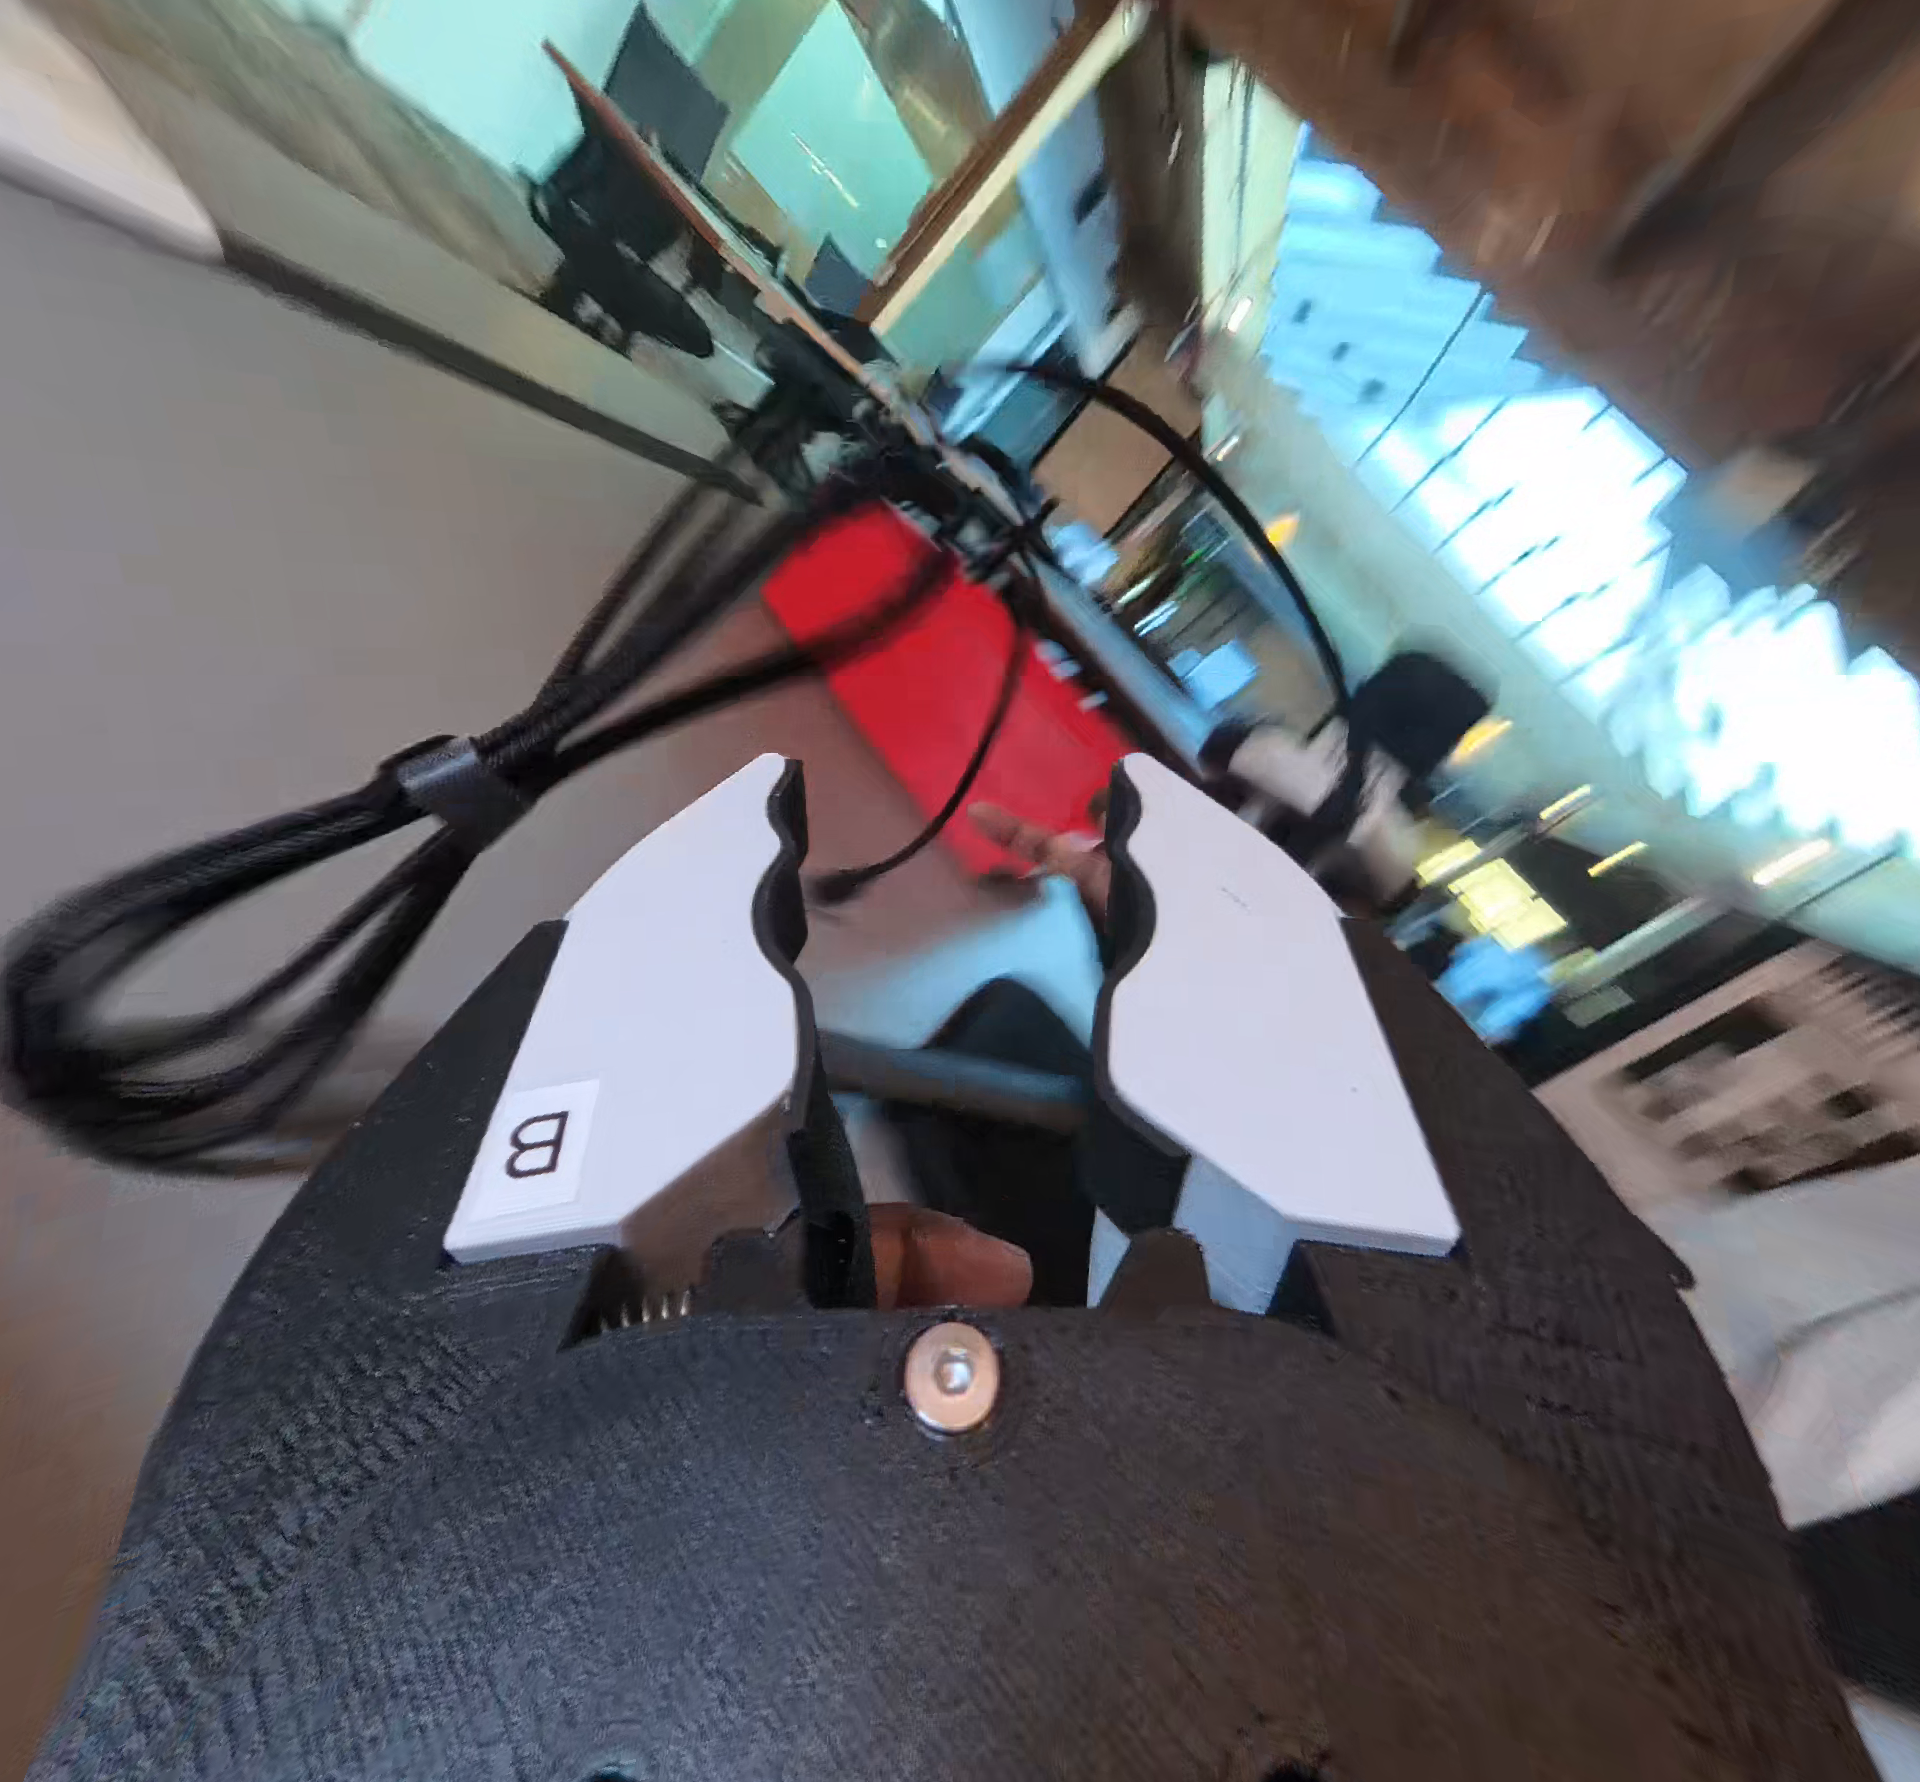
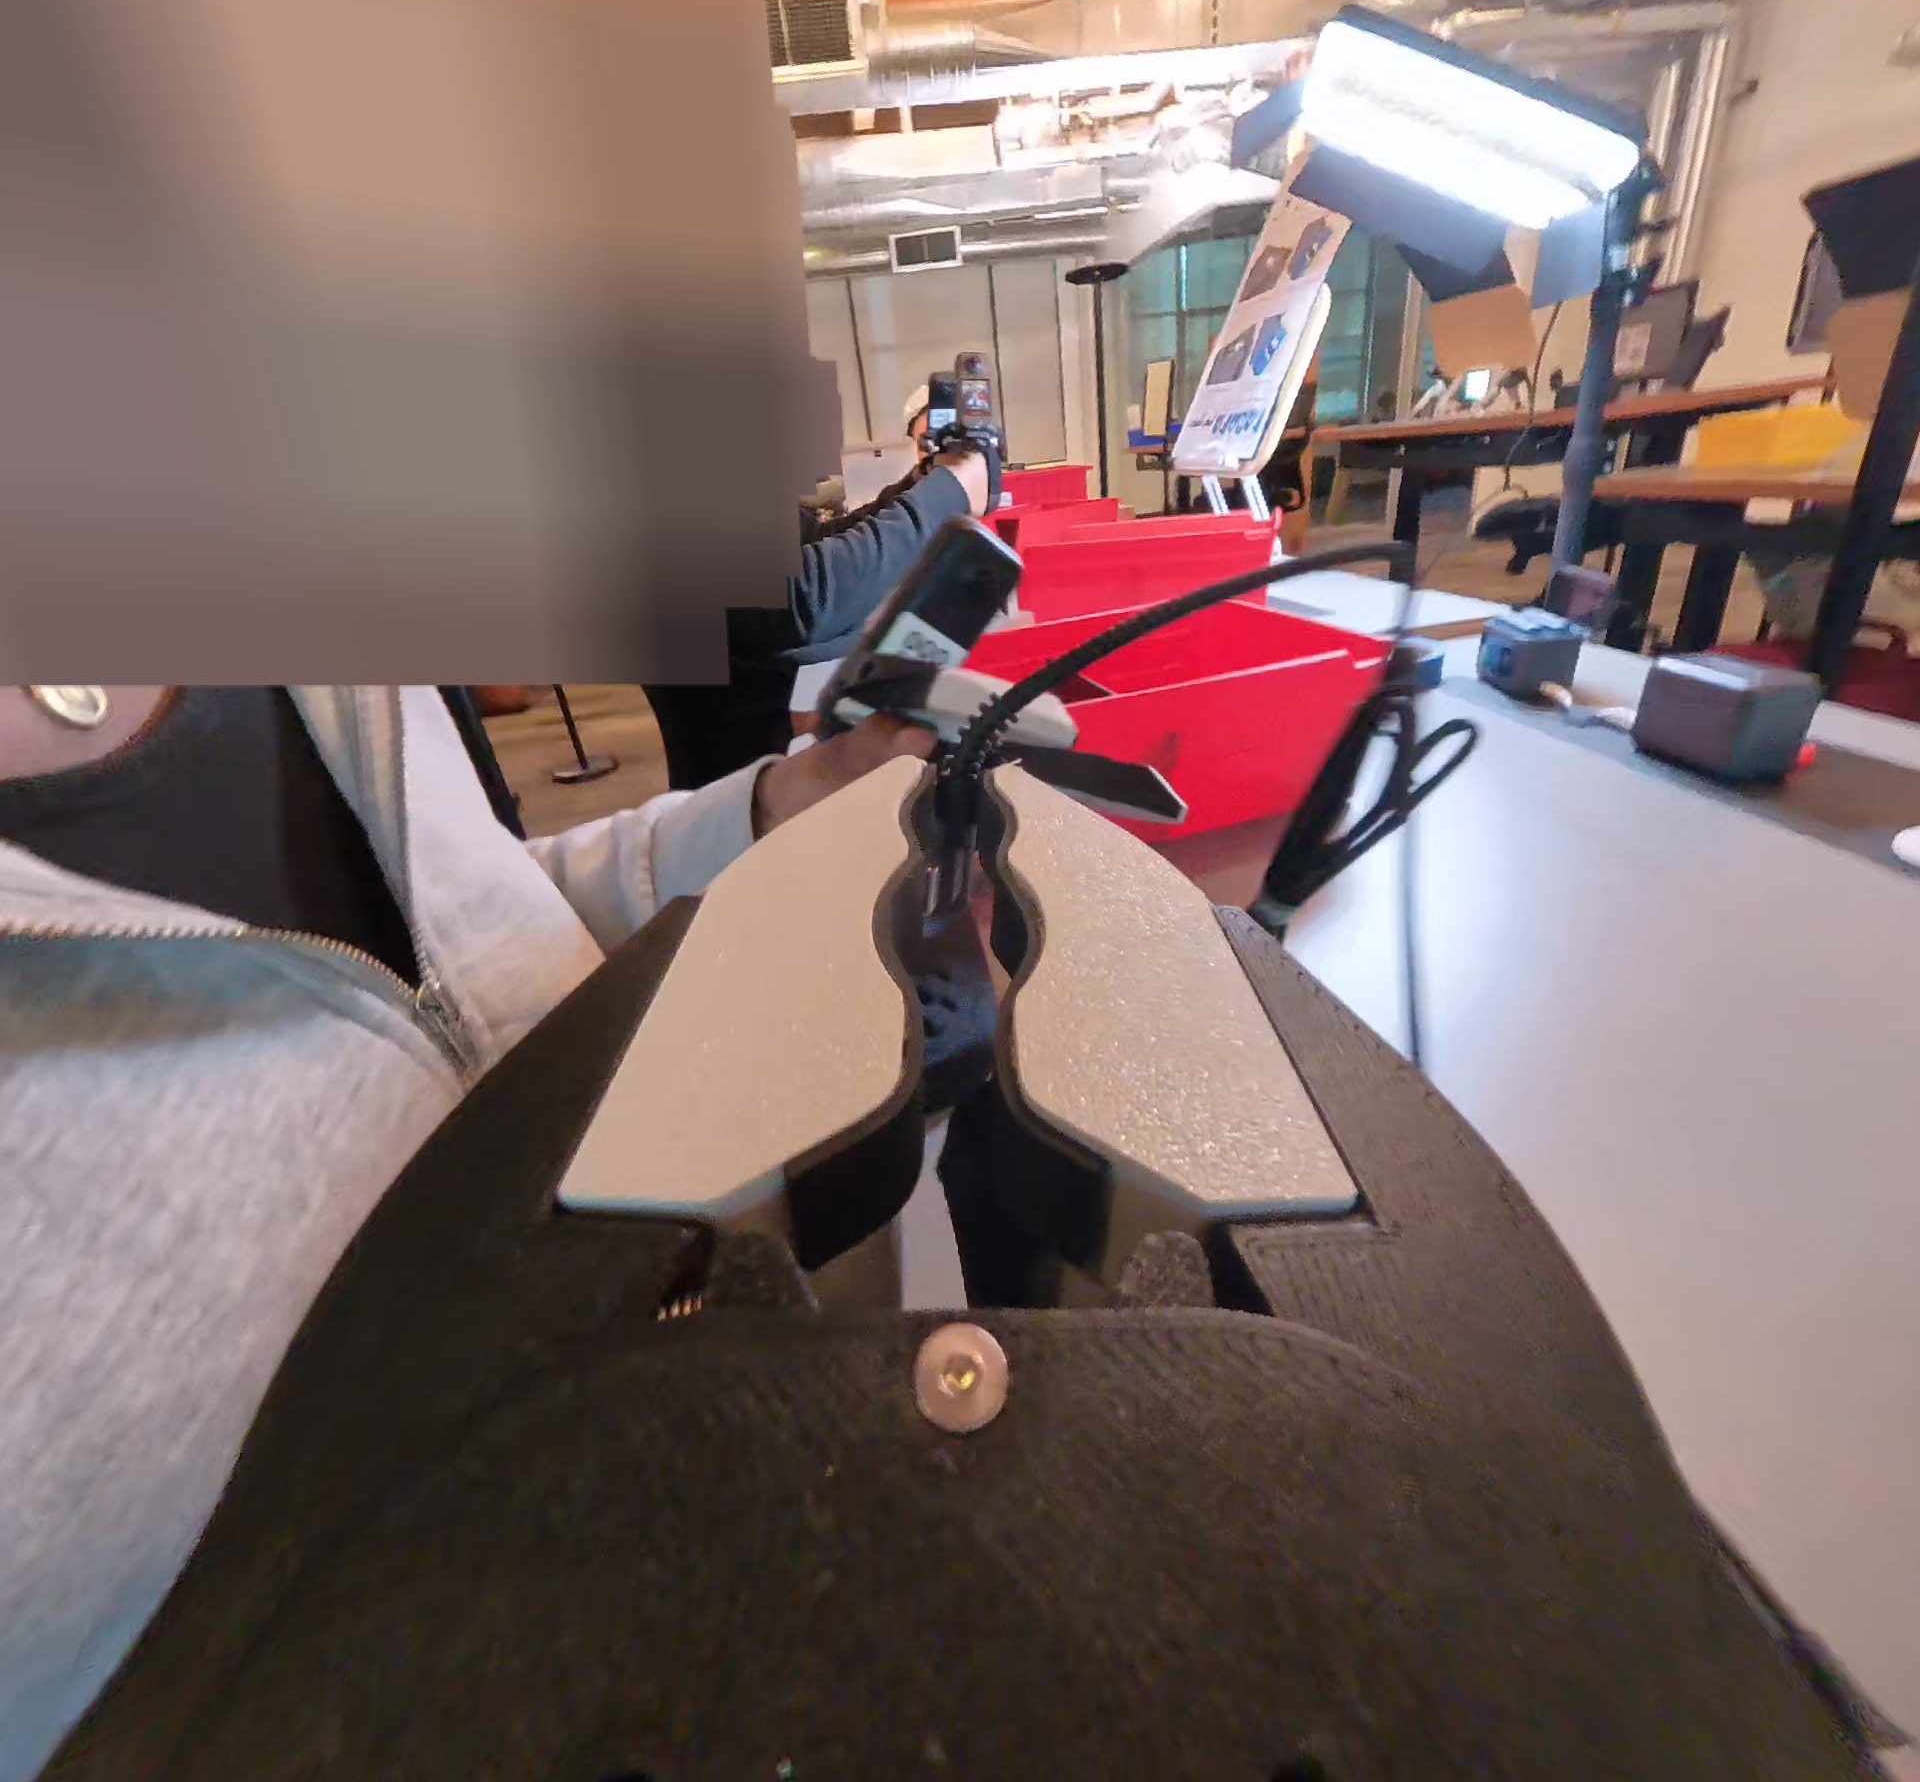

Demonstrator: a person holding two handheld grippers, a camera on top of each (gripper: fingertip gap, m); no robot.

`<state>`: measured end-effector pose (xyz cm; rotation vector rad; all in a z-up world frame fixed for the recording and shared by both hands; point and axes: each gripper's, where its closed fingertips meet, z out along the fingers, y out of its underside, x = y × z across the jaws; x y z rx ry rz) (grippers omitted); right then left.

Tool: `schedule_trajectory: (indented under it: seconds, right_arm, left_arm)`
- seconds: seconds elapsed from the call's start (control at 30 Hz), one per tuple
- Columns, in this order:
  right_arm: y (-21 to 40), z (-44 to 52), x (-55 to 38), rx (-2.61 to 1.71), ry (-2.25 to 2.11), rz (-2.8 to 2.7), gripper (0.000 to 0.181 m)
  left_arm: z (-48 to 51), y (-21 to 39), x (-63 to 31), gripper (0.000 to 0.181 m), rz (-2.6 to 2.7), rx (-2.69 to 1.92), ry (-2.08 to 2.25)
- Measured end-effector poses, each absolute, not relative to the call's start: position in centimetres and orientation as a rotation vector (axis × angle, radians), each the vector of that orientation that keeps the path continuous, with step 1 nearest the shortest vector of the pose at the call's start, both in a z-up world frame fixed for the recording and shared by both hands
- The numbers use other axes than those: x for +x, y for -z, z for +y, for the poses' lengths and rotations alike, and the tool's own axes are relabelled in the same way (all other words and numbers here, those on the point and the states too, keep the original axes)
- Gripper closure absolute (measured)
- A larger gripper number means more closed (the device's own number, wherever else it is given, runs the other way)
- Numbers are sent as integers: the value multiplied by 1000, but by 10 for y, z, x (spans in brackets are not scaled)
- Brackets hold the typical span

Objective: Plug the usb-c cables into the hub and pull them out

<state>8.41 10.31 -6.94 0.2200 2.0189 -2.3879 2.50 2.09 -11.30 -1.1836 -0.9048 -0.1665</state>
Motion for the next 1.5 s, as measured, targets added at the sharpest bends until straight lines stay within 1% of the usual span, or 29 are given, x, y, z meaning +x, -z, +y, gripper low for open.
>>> schedule_trajectory:
  seconds: [0.07,0.17,0.27,0.33,0.4,0.43,0.5,0.53,0.6,0.67,0.73,0.8,1.1,1.13,1.17,1.2,1.27,1.3,1.33,1.4,1.47,1.5]
  right_arm:
    - [74,97,79,305,2323,1991,175]
    - [78,89,70,492,2172,1838,175]
    - [79,83,58,688,2010,1649,174]
    - [80,80,51,769,1952,1599,174]
    - [80,76,51,779,1905,1586,174]
    - [80,74,52,778,1893,1581,174]
    - [75,71,53,736,1913,1571,174]
    - [74,71,53,717,1925,1567,174]
    - [74,71,53,683,1957,1599,174]
    - [78,68,54,649,1989,1684,174]
    - [81,65,56,619,1993,1742,174]
    - [81,62,58,602,1986,1750,174]
    - [83,56,58,576,1973,1806,173]
    - [82,57,56,571,2010,1831,165]
    - [80,59,54,555,2068,1877,153]
    - [81,63,51,522,2140,1963,148]
    - [82,70,50,357,2343,2212,145]
    - [81,71,52,218,2458,2360,145]
    - [81,72,55,48,2542,2527,152]
    - [83,70,60,-198,2551,2772,177]
    - [91,65,67,-214,2405,2803,178]
    - [90,65,68,-221,2398,2786,178]
  left_arm:
    - [18,112,31,125,-825,-1271,-53]
    - [31,88,63,126,-496,-1345,-281]
    - [49,87,80,126,-208,-1467,-582]
    - [61,90,82,126,-107,-1517,-706]
    - [70,90,79,128,-77,-1525,-728]
    - [73,90,77,130,-96,-1521,-699]
    - [75,86,69,141,-231,-1478,-541]
    - [75,86,65,147,-310,-1450,-426]
    - [73,87,61,153,-448,-1373,-160]
    - [74,84,69,155,-506,-1289,157]
    - [73,82,69,155,-563,-1201,366]
    - [72,86,65,158,-603,-1172,428]
    - [74,93,68,173,-589,-1194,403]
    - [72,91,67,173,-603,-1157,422]
    - [69,90,64,173,-624,-1117,446]
    - [66,89,62,173,-643,-1086,470]
    - [62,89,60,173,-669,-1051,510]
    - [61,90,60,173,-681,-1047,524]
    - [62,92,60,173,-691,-1050,534]
    - [63,93,61,173,-702,-1052,556]
    - [63,93,62,170,-708,-1050,570]
    - [62,94,61,173,-713,-1050,565]
